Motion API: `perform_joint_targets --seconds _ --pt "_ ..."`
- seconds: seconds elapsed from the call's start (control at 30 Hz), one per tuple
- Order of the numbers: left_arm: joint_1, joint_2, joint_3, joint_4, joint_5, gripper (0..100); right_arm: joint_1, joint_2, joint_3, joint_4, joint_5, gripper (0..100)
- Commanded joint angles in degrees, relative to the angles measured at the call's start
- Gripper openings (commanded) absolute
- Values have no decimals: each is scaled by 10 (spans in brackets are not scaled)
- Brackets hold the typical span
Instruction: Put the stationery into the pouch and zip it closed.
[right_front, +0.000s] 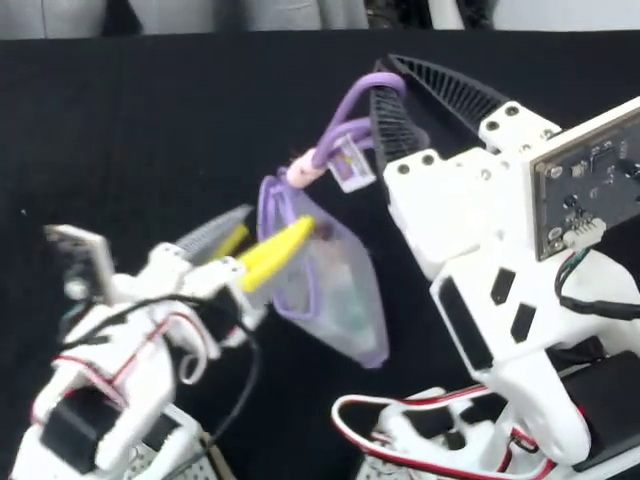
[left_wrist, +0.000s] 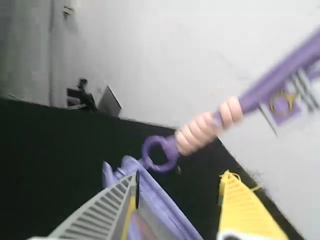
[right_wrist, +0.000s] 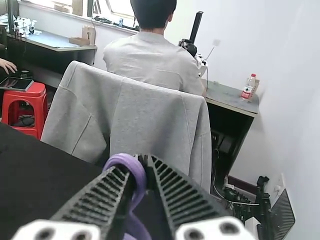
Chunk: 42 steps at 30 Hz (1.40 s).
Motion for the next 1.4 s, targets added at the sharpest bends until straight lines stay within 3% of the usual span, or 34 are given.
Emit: perform_joint_targets --seconds 0.0,0.1,0.2,0.43,0.57,0.7,0.83,0.97,1.13,1.37 --pt "-158 -4 -75 11 8 263 10 4 0 -17 4 11" --pt "-305 -4 -80 9 18 260 19 4 7 -25 4 11" --pt "-378 2 -56 -24 58 260 40 4 47 -72 0 11" --pt "-345 2 79 -158 62 260 51 0 191 -243 -9 11" --pt "-342 2 124 -211 62 260 135 4 182 -263 -89 11" --pt "-341 2 127 -213 62 260 198 5 167 -263 -111 11" --pt "-341 -1 130 -213 62 260 197 7 168 -270 -114 11" --pt "-341 -2 131 -213 62 260 147 46 158 -312 -112 11" --pt "-341 -2 131 -213 62 260 86 156 26 -301 -90 11" --pt "-341 -3 131 -213 62 260 33 344 -309 -194 -88 11"
